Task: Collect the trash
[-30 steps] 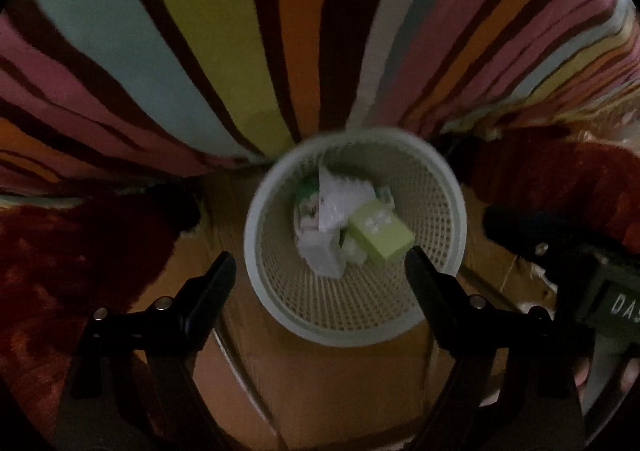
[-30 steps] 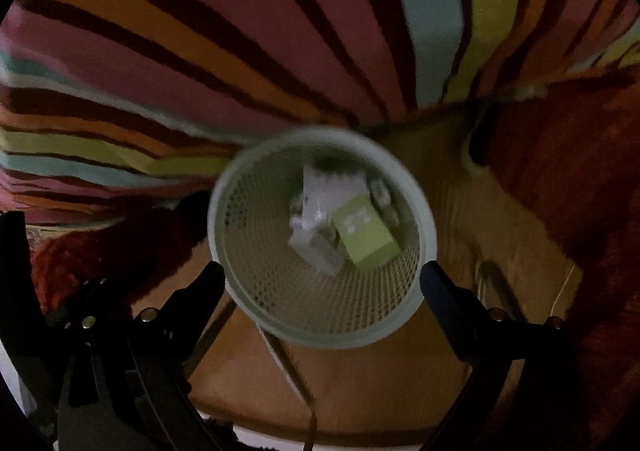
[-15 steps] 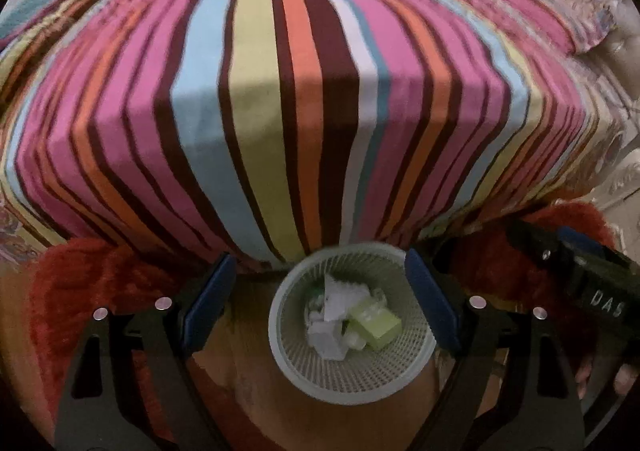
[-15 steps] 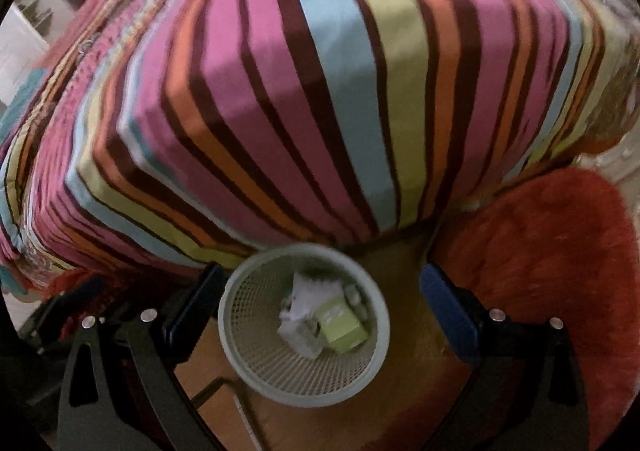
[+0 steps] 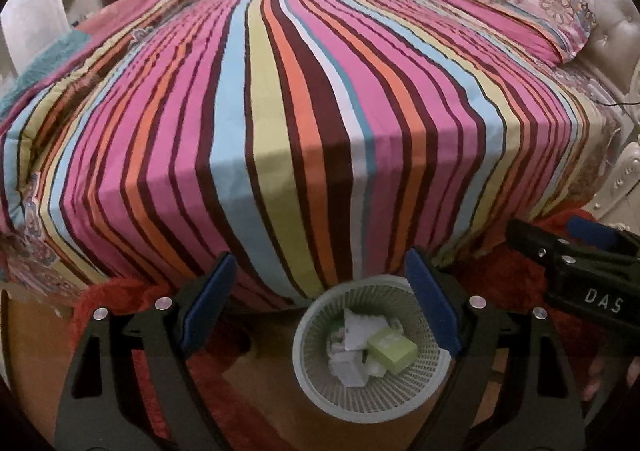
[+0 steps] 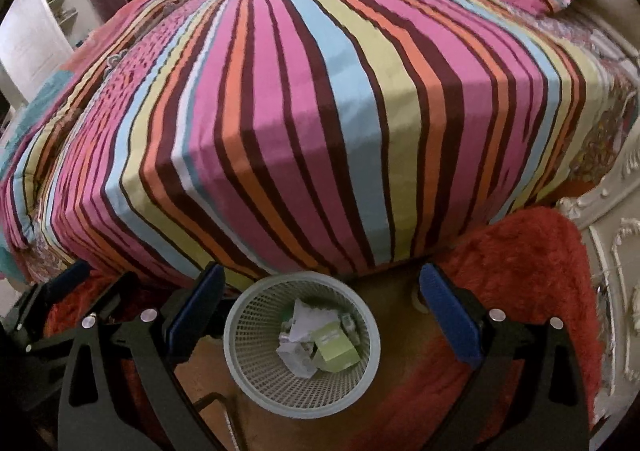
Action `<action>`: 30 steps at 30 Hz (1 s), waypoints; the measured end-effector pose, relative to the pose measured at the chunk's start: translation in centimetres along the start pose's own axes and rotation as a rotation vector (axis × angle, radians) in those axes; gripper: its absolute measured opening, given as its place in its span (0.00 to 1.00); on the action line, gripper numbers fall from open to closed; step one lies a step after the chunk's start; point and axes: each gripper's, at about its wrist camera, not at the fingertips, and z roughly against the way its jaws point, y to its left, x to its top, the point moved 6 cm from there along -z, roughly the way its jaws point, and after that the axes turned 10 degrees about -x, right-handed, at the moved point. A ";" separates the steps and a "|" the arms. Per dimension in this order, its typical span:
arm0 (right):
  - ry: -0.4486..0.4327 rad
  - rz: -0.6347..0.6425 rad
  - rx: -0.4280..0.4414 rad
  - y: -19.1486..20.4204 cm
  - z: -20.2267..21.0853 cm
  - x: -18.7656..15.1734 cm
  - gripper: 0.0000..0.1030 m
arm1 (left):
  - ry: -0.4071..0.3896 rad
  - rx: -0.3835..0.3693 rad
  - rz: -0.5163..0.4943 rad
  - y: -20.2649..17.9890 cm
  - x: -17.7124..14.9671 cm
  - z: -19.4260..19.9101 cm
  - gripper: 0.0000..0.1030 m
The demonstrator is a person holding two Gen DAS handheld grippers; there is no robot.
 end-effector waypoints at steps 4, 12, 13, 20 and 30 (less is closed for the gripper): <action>-0.011 0.005 -0.011 0.0 -0.5 0.3 0.91 | -0.006 -0.011 0.023 0.6 0.1 -0.2 0.82; -0.010 0.019 -0.030 0.6 -1.0 0.4 0.91 | -0.024 -0.010 0.069 1.8 -0.1 -0.4 0.82; -0.013 0.023 -0.030 0.7 -0.8 0.3 0.91 | -0.034 -0.007 0.072 1.8 0.0 -0.2 0.82; -0.033 0.042 -0.036 1.1 -0.8 -0.1 0.91 | -0.058 0.005 0.081 2.0 0.3 0.2 0.82; -0.029 0.050 -0.033 1.4 -0.9 0.2 0.91 | -0.072 -0.002 0.042 1.1 0.6 0.5 0.82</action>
